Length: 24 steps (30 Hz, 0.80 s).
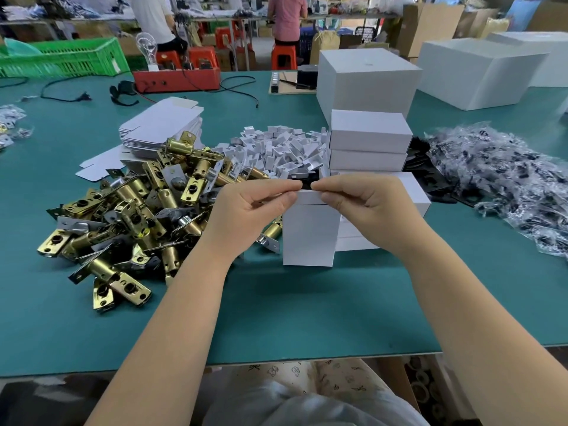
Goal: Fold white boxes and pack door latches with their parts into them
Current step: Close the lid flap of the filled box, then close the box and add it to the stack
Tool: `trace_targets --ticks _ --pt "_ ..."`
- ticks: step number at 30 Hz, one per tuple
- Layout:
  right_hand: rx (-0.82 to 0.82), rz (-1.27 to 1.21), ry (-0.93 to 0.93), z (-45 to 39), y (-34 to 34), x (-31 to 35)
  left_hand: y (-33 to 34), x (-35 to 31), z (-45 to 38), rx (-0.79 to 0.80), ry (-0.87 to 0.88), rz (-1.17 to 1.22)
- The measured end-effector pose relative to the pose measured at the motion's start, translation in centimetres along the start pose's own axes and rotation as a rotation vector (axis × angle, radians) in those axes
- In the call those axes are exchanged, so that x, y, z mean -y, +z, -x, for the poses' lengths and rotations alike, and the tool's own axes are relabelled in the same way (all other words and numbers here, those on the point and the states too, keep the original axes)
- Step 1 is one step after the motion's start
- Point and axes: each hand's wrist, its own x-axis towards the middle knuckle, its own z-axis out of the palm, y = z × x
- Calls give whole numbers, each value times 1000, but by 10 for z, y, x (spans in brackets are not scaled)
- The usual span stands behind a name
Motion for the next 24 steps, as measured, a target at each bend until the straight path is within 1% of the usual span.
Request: trace_targets --ticks 3,8,11,13,16,19,21,24 --pt "-34 30 -52 2 3 -2 0 0 0 -8 28 -22" --pt "-124 3 -50 6 10 -4 -3 -4 -4 7 62 -78" --pt "-139 13 -94 12 14 -5 -7 -8 -4 40 68 -100" --pt "-129 -4 -83 14 14 -5 -9 -11 -6 67 78 -134" --pt "-118 -41 -45 14 12 -3 -4 -18 -11 119 204 -287" --pt "-98 -53 -33 14 12 -2 -2 -18 -9 108 268 -340" --pt "-84 -59 -38 16 11 -4 -3 -14 -4 95 249 -314" --pt "-47 -40 -78 19 11 -7 0 -7 6 74 139 -196"
